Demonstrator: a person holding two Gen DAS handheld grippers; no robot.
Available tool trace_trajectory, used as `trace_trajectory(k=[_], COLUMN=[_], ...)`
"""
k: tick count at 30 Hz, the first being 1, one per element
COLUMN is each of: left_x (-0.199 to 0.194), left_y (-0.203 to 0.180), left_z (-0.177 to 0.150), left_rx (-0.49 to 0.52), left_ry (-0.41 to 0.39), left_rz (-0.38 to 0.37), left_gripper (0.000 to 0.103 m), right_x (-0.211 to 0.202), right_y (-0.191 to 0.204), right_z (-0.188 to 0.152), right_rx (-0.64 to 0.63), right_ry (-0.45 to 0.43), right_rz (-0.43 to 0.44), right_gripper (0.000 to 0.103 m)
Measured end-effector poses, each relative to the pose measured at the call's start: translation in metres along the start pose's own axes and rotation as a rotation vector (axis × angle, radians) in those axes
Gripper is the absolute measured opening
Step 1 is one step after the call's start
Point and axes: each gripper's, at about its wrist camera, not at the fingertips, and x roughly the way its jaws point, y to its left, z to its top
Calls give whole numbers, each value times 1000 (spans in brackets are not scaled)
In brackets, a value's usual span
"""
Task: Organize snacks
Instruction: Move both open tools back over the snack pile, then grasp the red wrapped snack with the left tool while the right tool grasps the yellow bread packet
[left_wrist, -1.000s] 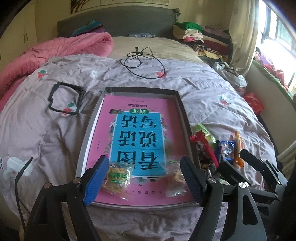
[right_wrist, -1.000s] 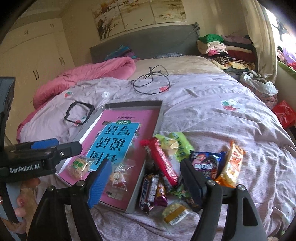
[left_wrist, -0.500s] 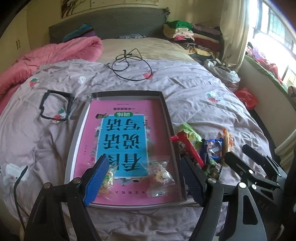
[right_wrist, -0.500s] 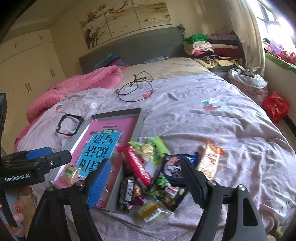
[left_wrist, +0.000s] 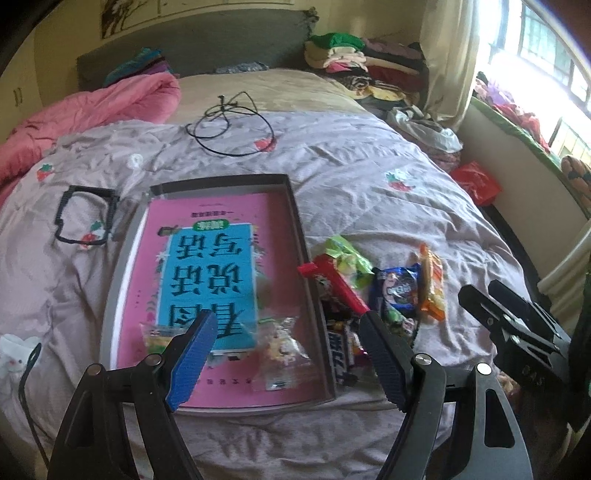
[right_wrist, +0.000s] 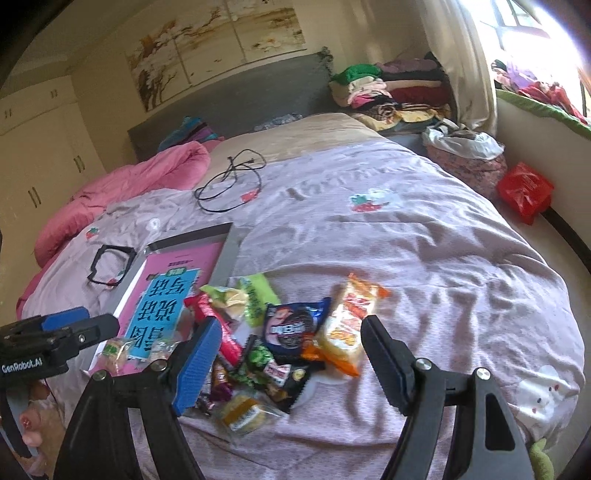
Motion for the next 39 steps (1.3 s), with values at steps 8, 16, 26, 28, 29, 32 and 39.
trace_trajectory(k=[8, 16, 26, 28, 29, 32, 39], left_x=[20, 51, 90, 95, 98, 103, 113], left_y=[-22, -34, -42, -43, -43, -44, -46], left_z=[1, 7, 15, 15, 15, 16, 18], left_rx=[-2, -69, -110, -109, -113, -116, -108], left_ry=[51, 123, 197, 202, 207, 212, 211], left_rz=[-63, -113, -130, -125, -123, -112, -74], left_gripper=[80, 76, 49, 47, 45, 43, 37], right_x=[5, 17, 36, 39, 40, 44, 58], right_y=[-21, -31, -38, -38, -38, -37, -38], right_z=[-1, -4, -5, -5, -4, -4, -4], right_rx=[32, 45, 52, 52, 52, 48, 49], right_ry=[15, 44, 87, 93, 95, 99, 127], right_rz=[-30, -43, -36, -32, -29, -24, -20], right_gripper=[77, 77, 77, 77, 77, 77, 77])
